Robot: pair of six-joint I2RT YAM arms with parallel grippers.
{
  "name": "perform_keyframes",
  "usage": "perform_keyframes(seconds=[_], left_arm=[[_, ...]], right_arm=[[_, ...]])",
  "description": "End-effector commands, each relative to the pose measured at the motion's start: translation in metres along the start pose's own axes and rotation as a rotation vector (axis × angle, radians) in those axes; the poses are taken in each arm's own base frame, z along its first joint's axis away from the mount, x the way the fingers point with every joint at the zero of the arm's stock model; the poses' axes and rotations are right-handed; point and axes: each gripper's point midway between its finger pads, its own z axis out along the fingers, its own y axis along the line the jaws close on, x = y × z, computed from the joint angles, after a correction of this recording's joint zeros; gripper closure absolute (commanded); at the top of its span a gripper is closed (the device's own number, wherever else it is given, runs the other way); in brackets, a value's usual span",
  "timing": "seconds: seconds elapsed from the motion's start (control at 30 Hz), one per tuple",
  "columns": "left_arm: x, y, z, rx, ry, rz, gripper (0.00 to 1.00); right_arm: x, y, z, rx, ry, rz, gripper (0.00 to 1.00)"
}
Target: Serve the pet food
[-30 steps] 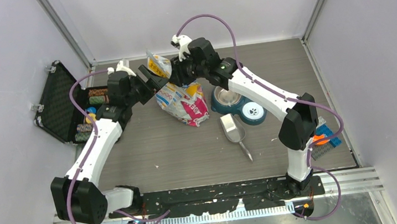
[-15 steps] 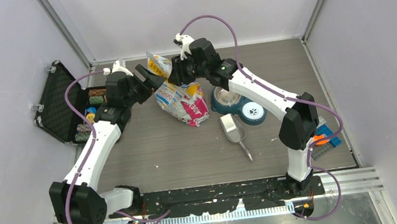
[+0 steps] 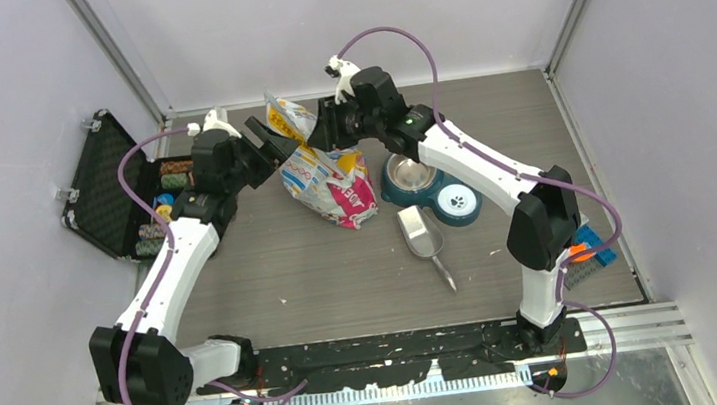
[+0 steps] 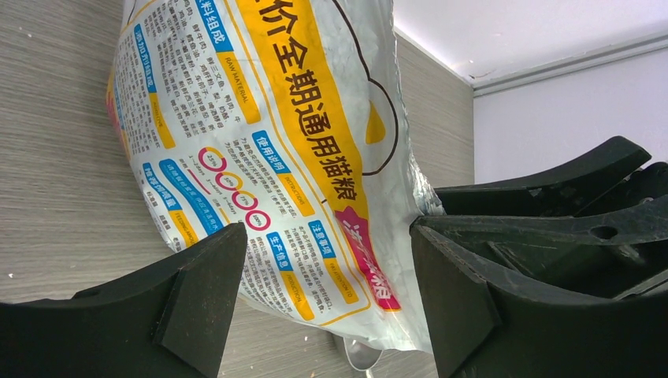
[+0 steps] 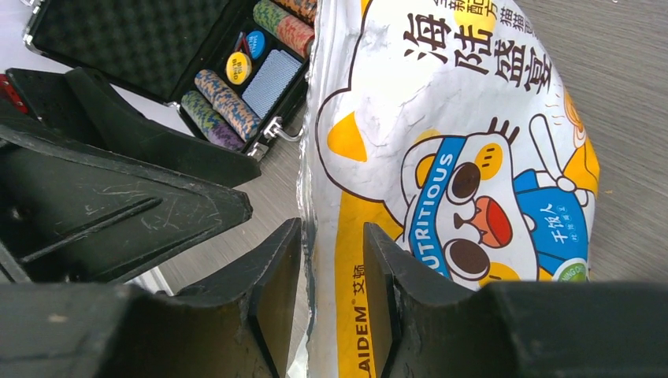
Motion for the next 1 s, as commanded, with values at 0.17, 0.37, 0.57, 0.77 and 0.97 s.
perform_keyframes(seconds=[0.17, 0.37, 0.57, 0.77, 0.97], left_arm=[[-0.009, -0.011, 0.002, 0.029, -0.026, 0.014, 0.21], [-0.008, -0.01, 0.003, 0.03, -0.022, 0.012, 0.21], [-0.007, -0.013, 0.003, 0.046, -0.015, 0.013, 0.21], [-0.004, -0.019, 0.005, 0.076, 0.006, 0.007, 0.21], [0.001, -0.03, 0.007, 0.145, 0.035, -0.009, 0.21]], right_arm=[[-0.037, 0.027, -0.029, -0.106, -0.103, 0.035, 0.58], [-0.03, 0.026, -0.027, -0.128, -0.072, 0.058, 0.63], [-0.021, 0.019, -0.022, -0.109, -0.043, 0.055, 0.71], [-0.006, 0.023, -0.021, -0.158, 0.012, 0.055, 0.8], [0.0, 0.022, -0.022, -0.162, 0.019, 0.056, 0.95]])
